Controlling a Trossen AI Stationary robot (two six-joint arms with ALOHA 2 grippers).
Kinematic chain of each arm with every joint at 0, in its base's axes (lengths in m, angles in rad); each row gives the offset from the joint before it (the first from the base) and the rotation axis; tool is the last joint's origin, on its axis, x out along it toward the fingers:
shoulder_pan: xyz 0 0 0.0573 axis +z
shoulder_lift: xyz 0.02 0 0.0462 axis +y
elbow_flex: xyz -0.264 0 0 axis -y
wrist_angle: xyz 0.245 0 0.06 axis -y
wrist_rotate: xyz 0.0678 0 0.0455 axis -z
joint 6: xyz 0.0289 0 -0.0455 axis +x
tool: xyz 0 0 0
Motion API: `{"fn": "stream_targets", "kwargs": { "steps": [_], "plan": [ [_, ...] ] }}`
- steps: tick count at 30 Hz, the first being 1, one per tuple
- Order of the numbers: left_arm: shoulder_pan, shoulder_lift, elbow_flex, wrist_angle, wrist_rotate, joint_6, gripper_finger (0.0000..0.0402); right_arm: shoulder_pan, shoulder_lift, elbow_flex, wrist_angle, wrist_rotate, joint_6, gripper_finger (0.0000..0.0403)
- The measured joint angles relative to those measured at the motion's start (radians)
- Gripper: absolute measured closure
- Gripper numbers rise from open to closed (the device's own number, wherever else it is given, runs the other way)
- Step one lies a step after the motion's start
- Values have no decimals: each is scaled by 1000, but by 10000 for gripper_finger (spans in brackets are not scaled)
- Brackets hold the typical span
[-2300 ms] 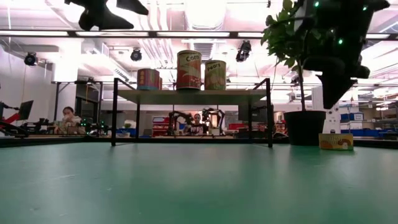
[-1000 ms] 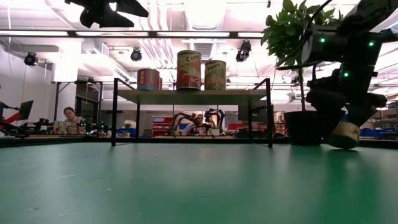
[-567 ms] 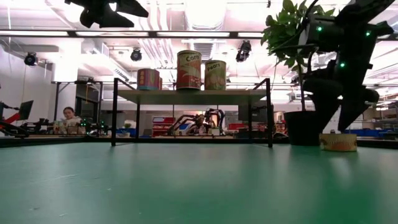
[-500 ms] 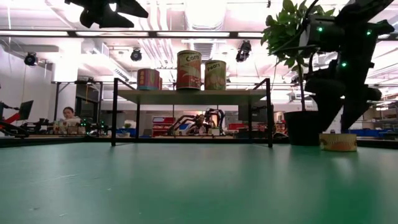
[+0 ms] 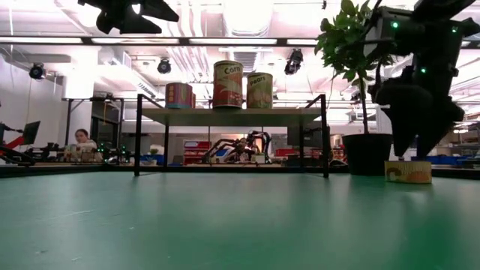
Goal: Pick and place cans onto a shelf
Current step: Put the canned mushroom on the shelf
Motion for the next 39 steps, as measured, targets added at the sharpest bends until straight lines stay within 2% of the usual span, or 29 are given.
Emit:
{"fn": "stream_targets", "kwargs": {
  "steps": [9,13,17,24,27,34,39],
  "plan": [
    [0,0,0,0,0,0,54,42,0,4,23,-52,3,23],
    [0,0,0,0,0,-3,54,70,16,-16,54,-37,33,23],
    [0,0,-1,-7,0,-13,54,87,56,-30,58,29,51,23],
    [0,0,-1,-8,0,-14,54,94,124,-32,203,54,13,25],
    [0,0,-1,-8,0,-14,54,93,155,-32,212,62,16,44],
    [0,0,-1,-8,0,-15,54,93,172,-32,214,38,38,119],
    [0,0,-1,-8,0,-15,54,105,140,18,199,27,49,120]
  ]
}}
